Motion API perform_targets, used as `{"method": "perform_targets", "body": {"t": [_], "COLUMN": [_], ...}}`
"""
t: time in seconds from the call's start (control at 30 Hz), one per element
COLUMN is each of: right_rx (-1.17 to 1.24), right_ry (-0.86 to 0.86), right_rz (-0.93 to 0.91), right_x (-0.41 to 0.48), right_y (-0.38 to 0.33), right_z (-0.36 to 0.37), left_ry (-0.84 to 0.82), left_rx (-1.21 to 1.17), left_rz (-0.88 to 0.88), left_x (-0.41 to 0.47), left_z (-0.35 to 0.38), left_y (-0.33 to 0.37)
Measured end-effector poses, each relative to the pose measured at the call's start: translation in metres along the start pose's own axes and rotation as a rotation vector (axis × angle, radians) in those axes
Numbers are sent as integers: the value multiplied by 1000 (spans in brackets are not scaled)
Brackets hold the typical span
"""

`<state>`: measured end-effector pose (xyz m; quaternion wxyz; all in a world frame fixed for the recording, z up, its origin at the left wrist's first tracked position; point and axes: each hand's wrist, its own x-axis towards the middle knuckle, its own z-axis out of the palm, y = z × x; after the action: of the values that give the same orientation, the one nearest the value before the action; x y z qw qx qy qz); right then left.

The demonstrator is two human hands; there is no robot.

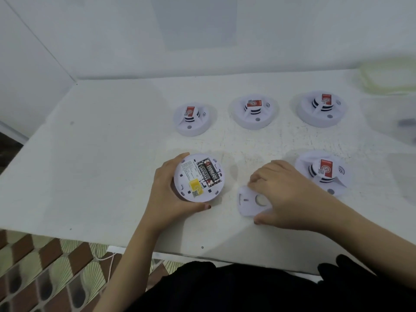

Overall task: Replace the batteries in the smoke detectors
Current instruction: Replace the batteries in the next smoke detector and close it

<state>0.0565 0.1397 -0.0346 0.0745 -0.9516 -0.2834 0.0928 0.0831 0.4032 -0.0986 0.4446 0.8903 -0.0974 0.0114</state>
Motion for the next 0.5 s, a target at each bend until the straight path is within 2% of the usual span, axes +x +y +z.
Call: {"method": "perform_targets", "body": {"t": [0.1,0.3,0.5], "right_rx": [59,415,402], "right_ry": [18,178,266], "right_rz": [-11,33,-37], "right_x": [4,24,59], "right_y": [-1,-7,-20], "right_z": [-3,-17,-10], "left_ry": [20,34,37], "left_rx": [-81,-268,-327], "left_rz": [-24,-49,-56], "left_x": [-4,-8,-8], "left_z": [-1,-2,-2], "left_y": [1,18,21]}}
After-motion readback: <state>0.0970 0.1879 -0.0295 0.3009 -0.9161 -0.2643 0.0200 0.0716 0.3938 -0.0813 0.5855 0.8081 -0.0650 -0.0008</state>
